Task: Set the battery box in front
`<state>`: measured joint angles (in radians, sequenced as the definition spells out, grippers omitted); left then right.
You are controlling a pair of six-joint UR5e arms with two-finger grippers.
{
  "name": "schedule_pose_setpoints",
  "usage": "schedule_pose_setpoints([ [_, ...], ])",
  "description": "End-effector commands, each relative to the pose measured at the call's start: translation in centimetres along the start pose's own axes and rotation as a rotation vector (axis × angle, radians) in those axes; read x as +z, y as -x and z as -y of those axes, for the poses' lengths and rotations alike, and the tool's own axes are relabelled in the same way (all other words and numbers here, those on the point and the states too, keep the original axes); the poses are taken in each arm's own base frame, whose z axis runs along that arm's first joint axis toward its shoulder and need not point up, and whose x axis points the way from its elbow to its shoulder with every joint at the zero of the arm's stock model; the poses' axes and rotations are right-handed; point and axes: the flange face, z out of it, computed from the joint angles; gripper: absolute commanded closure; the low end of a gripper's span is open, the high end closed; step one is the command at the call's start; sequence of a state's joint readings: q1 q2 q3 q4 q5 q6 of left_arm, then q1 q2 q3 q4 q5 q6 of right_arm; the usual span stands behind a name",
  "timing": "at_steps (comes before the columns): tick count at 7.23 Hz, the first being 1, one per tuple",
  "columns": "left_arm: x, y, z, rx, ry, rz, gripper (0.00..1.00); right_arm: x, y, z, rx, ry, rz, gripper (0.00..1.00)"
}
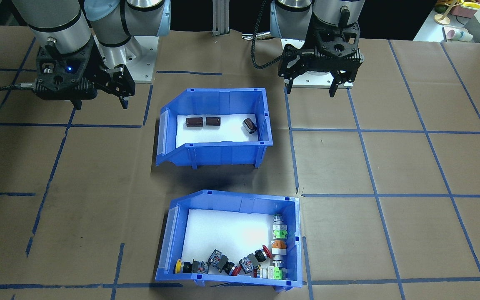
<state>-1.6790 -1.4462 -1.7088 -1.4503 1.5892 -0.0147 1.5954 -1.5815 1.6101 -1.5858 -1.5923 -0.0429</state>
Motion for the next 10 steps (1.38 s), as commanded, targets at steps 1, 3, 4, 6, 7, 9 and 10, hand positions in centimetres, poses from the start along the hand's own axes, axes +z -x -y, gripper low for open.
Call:
schedule_pose_setpoints([
  [1,0.1,0.1,0.0,0.008,0.0,0.003,0.0,-0.1,0.0,-0.1,0.0,-0.001,0.0,0.0],
  [3,0.0,0.1,-0.1,0.009,-0.002,0.002,0.0,-0.1,0.0,0.0,0.0,-0.003,0.0,0.0],
  [4,-0.1,0.1,-0.1,0.011,-0.005,0.002,0.0,-0.3,0.0,-0.2,0.0,-0.006,0.0,0.0],
  [6,-0.1,0.0,-0.1,0.009,-0.002,0.0,0.0,-0.3,0.0,0.2,-0.012,-0.006,-0.002,0.0],
  [7,-0.1,0.1,-0.2,0.008,0.0,0.002,0.0,-1.2,0.1,0.9,-0.018,-0.027,-0.001,0.0],
  [9,0.0,0.0,-0.4,-0.006,0.015,0.0,0.0,-2.2,0.7,5.1,-0.185,-0.059,0.066,0.0],
  [10,-0.2,-0.2,-0.9,-0.009,0.021,-0.016,0.0,-1.1,1.0,8.2,-0.326,-0.047,0.092,0.0],
])
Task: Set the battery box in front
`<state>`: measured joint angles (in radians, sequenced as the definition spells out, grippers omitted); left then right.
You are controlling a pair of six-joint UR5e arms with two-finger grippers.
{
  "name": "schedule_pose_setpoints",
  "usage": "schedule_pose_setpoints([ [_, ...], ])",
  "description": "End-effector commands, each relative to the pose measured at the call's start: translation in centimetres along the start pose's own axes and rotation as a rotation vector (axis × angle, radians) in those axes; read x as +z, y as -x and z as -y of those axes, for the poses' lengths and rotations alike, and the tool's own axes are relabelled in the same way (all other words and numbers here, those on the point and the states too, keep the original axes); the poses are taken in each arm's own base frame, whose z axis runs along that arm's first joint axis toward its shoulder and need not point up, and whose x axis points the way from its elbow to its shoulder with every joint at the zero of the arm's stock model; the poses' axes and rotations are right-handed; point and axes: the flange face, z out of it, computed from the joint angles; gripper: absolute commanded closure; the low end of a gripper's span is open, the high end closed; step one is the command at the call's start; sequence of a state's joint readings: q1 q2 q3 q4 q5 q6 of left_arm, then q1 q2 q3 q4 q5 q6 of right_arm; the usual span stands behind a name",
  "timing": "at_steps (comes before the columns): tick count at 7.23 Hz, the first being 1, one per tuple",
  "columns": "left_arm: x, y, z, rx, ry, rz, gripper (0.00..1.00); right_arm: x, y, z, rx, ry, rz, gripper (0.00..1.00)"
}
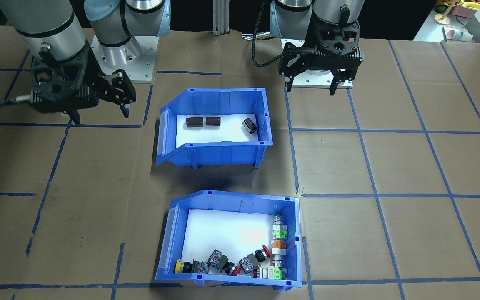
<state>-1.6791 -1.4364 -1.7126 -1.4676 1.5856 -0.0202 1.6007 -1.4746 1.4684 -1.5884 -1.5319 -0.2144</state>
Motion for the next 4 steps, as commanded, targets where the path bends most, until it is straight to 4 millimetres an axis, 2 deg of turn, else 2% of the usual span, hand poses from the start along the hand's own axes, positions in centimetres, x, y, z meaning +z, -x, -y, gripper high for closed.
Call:
schedule_pose_setpoints([
  [1,-0.2,-1.1,-0.9,-0.089,0.018,-0.107,0.0,1.9,1.0,5.8,-0.323,0.005,0.045,0.0],
  [2,0.6,-1.6,-2.4,-0.368,0.058,-0.148,0.0,3.1,3.9,8.0,-0.505,0.015,0.043,0.0],
  [3,2.3,-1.8,-4.6,-0.603,0.106,-0.138,0.0,4.4,7.5,10.5,-0.714,0.021,0.037,0.0],
  [4,4.7,-1.9,-6.5,-0.82,0.159,-0.109,0.0,4.2,10.1,12.6,-0.869,0.012,0.01,0.0],
])
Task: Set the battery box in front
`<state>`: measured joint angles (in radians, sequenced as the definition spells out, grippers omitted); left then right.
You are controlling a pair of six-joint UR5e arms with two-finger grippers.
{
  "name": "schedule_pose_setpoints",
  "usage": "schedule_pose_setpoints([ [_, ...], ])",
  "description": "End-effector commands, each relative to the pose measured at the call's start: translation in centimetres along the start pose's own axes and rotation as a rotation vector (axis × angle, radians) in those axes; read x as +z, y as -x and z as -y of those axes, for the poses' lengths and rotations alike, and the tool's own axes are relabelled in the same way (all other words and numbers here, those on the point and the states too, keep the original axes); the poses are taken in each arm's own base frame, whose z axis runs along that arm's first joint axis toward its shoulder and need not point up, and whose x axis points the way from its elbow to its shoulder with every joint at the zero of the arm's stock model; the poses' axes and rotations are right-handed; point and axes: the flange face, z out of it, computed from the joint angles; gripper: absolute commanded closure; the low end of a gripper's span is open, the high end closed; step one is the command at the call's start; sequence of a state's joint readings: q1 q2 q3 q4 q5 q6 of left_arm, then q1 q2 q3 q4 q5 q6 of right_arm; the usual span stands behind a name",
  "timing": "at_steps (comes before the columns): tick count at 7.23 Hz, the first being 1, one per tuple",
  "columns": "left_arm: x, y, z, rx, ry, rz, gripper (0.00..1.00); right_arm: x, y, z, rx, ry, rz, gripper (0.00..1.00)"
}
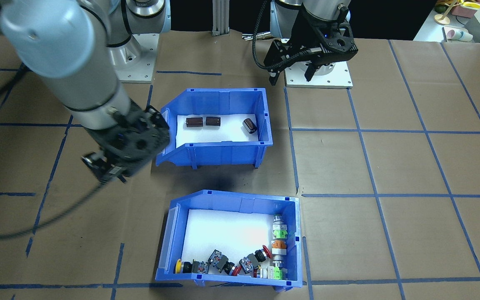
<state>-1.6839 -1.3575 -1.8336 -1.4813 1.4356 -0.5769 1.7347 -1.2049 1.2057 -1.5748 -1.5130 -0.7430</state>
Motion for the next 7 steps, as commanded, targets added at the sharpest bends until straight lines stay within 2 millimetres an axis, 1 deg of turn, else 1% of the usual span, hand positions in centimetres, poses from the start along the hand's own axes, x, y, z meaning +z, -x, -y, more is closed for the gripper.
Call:
schedule_pose_setpoints([
  [1,4.6,1.8,-2.6,-0.491,0.064,0.047,0.0,0.8,3.0,7.4,-0.283,0.044,-0.071,0.0],
  [2,6.2,1.5,-3.8,-0.698,0.08,0.087,0.0,1.9,4.8,10.0,-0.334,0.056,-0.082,0.0],
  [3,8.2,0.7,-6.7,-0.807,0.106,0.12,0.0,3.9,6.1,12.1,-0.38,0.062,-0.066,0.0],
  [4,10.3,-0.4,-9.3,-0.938,0.164,0.103,0.0,6.3,8.5,14.4,-0.468,0.074,-0.058,0.0],
  [5,12.2,-0.4,-10.4,-0.961,0.156,0.069,0.0,8.4,10.4,15.6,-0.504,0.094,-0.043,0.0],
  [6,15.1,0.7,-11.7,-0.961,0.163,0.092,0.0,10.8,11.0,16.5,-0.545,0.118,-0.021,0.0],
  [7,16.6,0.9,-12.2,-1.004,0.152,0.038,0.0,13.3,12.5,17.2,-0.597,0.14,0.008,0.0],
])
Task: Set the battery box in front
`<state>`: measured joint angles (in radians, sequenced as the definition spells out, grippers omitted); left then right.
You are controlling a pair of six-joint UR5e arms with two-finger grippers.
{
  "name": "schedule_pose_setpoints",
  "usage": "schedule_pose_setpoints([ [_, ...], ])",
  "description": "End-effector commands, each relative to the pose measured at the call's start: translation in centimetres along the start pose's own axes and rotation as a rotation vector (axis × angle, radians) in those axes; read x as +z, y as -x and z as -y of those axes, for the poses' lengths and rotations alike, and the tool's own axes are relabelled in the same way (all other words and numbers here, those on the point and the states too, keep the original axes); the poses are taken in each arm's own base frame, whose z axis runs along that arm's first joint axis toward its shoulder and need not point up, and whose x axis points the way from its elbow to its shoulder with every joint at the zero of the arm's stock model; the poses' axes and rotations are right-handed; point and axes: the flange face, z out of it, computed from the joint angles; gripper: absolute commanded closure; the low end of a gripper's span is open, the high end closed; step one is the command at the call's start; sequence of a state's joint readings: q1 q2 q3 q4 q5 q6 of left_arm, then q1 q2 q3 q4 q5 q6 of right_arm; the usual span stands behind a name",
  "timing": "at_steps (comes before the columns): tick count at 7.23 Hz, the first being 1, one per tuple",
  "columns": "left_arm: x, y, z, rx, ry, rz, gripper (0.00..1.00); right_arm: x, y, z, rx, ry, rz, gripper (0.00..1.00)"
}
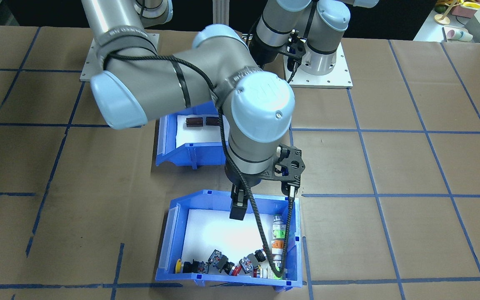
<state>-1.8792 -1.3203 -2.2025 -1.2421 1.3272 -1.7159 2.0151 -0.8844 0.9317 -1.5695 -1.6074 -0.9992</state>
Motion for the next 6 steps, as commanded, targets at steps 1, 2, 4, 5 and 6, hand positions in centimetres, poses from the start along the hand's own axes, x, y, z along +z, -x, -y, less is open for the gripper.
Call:
schedule_pose_setpoints([
  [1,3.4,1.5,-0.5,-0.071,0.045,-0.066,0.0,4.0,1.7,3.2,-0.081,0.032,0.045,0.0],
  [2,4.3,2.1,-0.6,-0.063,0.045,-0.064,0.0,5.0,1.5,3.3,-0.082,0.039,0.056,0.0],
  [4,5.6,2.0,-0.5,-0.102,0.056,-0.082,0.0,6.7,0.9,3.4,-0.08,0.051,0.066,0.0],
  [5,6.1,1.9,-0.7,-0.101,0.062,-0.069,0.0,8.0,0.7,3.5,-0.079,0.061,0.082,0.0],
  [6,6.6,1.9,-1.4,-0.085,0.069,-0.058,0.01,9.7,0.4,3.8,-0.078,0.067,0.091,0.0],
])
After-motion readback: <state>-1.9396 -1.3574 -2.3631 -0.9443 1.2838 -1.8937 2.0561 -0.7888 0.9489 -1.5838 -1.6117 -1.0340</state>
